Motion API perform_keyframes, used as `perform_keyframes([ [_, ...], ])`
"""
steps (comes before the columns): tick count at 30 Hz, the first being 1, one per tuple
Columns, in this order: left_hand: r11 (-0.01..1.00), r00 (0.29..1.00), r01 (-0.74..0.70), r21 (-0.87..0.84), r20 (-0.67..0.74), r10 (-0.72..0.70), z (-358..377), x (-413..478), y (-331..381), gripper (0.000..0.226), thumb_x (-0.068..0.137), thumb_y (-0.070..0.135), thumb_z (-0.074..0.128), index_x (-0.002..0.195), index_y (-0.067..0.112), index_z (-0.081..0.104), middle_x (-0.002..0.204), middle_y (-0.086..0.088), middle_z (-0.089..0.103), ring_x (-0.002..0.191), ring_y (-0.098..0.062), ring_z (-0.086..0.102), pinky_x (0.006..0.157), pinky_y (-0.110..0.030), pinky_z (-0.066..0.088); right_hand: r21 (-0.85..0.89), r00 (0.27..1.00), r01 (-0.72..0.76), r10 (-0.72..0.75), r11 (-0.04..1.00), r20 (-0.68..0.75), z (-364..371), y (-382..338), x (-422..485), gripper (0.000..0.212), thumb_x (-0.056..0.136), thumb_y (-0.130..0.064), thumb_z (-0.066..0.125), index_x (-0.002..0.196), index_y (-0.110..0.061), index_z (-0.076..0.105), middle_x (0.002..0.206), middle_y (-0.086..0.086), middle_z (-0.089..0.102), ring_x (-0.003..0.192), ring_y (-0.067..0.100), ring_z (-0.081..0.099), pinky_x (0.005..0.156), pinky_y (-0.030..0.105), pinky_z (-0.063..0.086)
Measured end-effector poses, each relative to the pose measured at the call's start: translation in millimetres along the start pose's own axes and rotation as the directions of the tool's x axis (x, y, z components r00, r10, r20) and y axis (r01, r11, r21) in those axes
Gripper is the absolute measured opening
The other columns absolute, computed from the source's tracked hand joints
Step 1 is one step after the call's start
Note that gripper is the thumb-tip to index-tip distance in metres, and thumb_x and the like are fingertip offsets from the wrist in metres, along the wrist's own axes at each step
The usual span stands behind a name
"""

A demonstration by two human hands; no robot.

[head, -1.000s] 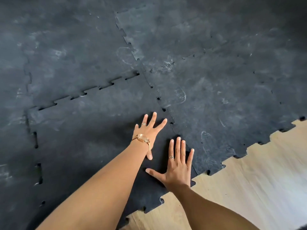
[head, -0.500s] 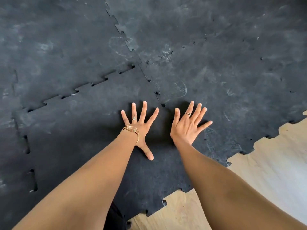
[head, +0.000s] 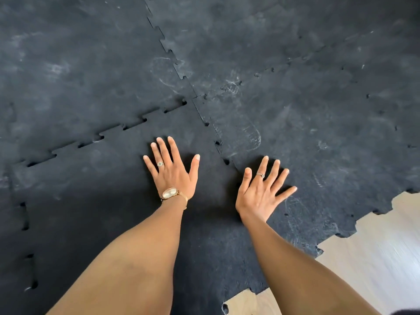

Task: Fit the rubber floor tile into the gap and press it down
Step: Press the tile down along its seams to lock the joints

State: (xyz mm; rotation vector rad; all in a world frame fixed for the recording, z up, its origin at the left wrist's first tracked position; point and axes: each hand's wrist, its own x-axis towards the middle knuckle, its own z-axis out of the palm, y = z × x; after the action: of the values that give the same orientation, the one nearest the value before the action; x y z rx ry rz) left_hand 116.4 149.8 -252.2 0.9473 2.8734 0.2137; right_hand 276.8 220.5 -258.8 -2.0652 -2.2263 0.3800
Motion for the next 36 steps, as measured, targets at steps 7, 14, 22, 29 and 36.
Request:
perform_keyframes([
  [7, 1.000, 1.000, -0.001, 0.014, -0.001, 0.001, 0.7, 2.1, 0.1, 0.084, 0.092, 0.067, 0.016, 0.154, 0.012, 0.004, 0.161, -0.017, 0.005, 0.149, -0.033, 0.000, 0.118, -0.057, -0.001, 0.035, 0.996, 0.068, -0.066, 0.997, -0.054, -16.7, 17.4, 5.5, 0.067, 0.092, -0.054, 0.012, 0.144, -0.022, 0.042, 0.151, 0.004, 0.039, 0.141, 0.025, 0.029, 0.112, 0.055, 0.014],
  [14, 0.999, 1.000, 0.003, 0.040, 0.021, -0.003, 0.7, 2.1, -0.3, 0.083, 0.091, 0.065, 0.010, 0.154, 0.010, 0.005, 0.160, -0.019, 0.008, 0.148, -0.036, 0.003, 0.117, -0.060, 0.002, -0.071, 0.999, 0.034, -0.034, 0.997, 0.001, -11.4, 23.7, 9.9, 0.066, 0.093, -0.052, 0.011, 0.150, -0.024, 0.027, 0.159, 0.003, 0.022, 0.148, 0.028, 0.013, 0.114, 0.063, 0.001],
  [22, 0.999, 1.000, 0.001, 0.033, 0.018, -0.002, -1.7, 1.6, 0.2, 0.084, 0.091, 0.066, 0.010, 0.154, 0.011, 0.006, 0.160, -0.019, 0.009, 0.148, -0.036, 0.004, 0.117, -0.060, 0.004, 0.215, 0.914, -0.402, 0.406, 0.890, 0.028, -22.8, -49.5, 42.4, 0.064, 0.097, -0.054, 0.011, 0.142, -0.018, 0.039, 0.151, 0.011, 0.031, 0.146, 0.030, 0.014, 0.112, 0.069, -0.003],
  [29, 0.999, 1.000, 0.020, 0.040, 0.021, -0.021, 1.7, 1.4, 0.5, 0.082, 0.092, 0.067, 0.009, 0.154, 0.013, 0.001, 0.161, -0.015, 0.004, 0.149, -0.033, -0.001, 0.118, -0.058, 0.000, 0.088, 0.915, -0.404, 0.401, 0.911, 0.041, -0.2, -73.5, 52.1, 0.075, 0.093, -0.062, 0.002, 0.155, -0.020, 0.008, 0.163, 0.010, 0.006, 0.148, 0.037, -0.007, 0.106, 0.076, -0.008],
  [36, 1.000, 1.000, -0.004, -0.014, 0.017, 0.004, -3.4, 14.8, -0.5, 0.081, 0.091, 0.063, 0.017, 0.150, 0.008, 0.022, 0.157, -0.020, 0.022, 0.146, -0.036, 0.014, 0.119, -0.054, 0.006, 0.052, 0.944, -0.328, 0.329, 0.943, -0.002, 7.8, -77.3, 55.7, 0.070, 0.095, -0.059, 0.004, 0.154, -0.023, 0.015, 0.161, 0.007, 0.016, 0.148, 0.038, 0.005, 0.104, 0.080, -0.001],
])
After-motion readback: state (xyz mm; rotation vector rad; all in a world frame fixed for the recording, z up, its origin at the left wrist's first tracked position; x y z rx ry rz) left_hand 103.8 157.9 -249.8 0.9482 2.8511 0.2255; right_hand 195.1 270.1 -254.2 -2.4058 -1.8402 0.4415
